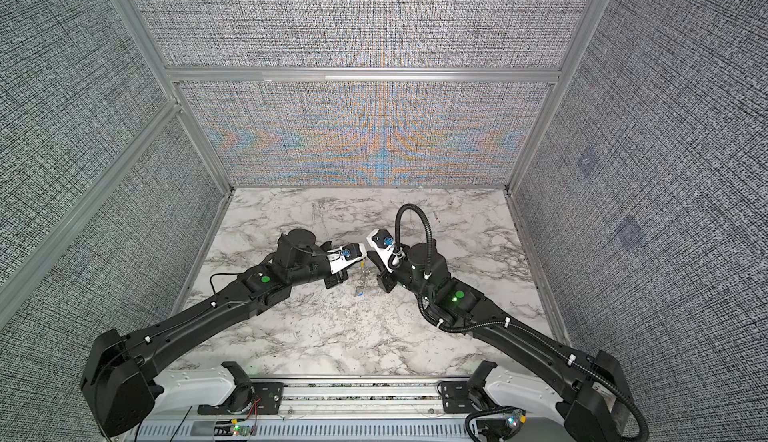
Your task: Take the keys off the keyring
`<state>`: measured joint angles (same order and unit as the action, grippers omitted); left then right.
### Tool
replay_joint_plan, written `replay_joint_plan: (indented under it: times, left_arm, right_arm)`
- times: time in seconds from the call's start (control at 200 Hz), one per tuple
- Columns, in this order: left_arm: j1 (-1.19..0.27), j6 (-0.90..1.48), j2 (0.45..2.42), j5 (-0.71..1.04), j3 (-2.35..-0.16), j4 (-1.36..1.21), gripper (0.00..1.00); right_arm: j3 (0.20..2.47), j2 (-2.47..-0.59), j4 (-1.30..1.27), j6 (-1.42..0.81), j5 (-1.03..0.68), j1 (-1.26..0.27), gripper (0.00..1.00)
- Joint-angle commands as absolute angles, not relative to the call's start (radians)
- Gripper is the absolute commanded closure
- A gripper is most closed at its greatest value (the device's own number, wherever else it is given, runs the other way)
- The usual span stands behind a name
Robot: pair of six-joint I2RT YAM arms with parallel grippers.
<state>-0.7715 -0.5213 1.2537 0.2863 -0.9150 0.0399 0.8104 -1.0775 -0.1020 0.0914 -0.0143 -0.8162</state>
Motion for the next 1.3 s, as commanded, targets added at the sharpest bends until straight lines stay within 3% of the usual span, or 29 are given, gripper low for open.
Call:
replay_joint_plan:
  times: [0.0, 1.296]
  left_arm:
    - [-0.769, -0.492, 1.249, 0.319, -0.904, 0.001, 1.0]
    - [-0.725, -0.434, 1.219, 0.377, -0.878, -0.008, 1.0]
  right_arm:
    - [0.811, -1.078, -0.159, 0.078, 0.093, -0.833, 1.0]
    - [0.776, -1.057, -0.202, 0.097, 0.24, -0.886, 1.0]
